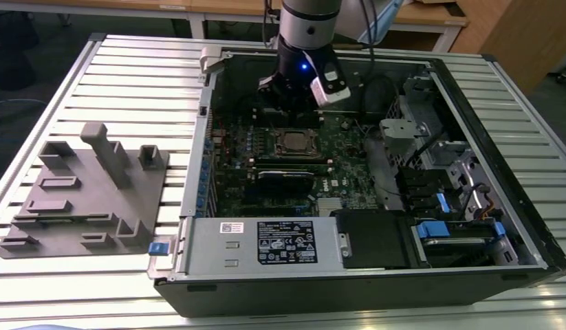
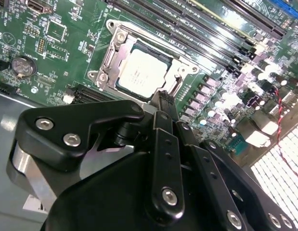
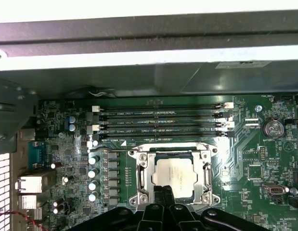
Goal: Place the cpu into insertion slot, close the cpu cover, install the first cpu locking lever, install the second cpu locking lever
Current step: 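Install the first cpu locking lever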
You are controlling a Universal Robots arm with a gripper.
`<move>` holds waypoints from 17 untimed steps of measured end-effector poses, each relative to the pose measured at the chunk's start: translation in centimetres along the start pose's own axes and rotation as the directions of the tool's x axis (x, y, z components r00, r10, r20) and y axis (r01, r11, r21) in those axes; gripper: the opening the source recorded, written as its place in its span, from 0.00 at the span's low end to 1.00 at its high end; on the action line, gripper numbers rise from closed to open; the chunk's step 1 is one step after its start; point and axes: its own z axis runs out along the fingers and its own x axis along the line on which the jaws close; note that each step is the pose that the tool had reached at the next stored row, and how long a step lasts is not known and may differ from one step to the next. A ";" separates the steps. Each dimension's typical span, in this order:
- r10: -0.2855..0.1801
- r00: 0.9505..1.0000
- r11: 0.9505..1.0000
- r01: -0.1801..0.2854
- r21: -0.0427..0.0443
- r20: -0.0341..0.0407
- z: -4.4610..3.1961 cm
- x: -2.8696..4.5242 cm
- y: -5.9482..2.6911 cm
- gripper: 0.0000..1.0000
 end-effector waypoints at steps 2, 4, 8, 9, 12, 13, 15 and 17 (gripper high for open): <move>0.000 1.000 1.000 0.000 0.000 0.000 -0.02 0.00 0.01 0.11; 0.000 1.000 1.000 0.000 0.000 0.000 -0.02 0.00 0.01 0.11; 0.000 1.000 1.000 0.000 0.000 0.000 -0.01 0.51 -0.02 0.11; 0.000 1.000 1.000 0.000 0.000 0.000 -0.01 0.68 -0.03 0.11; 0.000 1.000 1.000 0.000 0.000 0.000 0.02 1.37 -0.06 0.11; 0.000 1.000 1.000 0.000 0.000 0.000 0.03 1.67 -0.08 0.11; 0.000 1.000 1.000 0.000 0.000 0.001 0.06 2.33 -0.11 0.11; 0.000 1.000 1.000 0.000 0.000 0.002 0.07 2.95 -0.14 0.11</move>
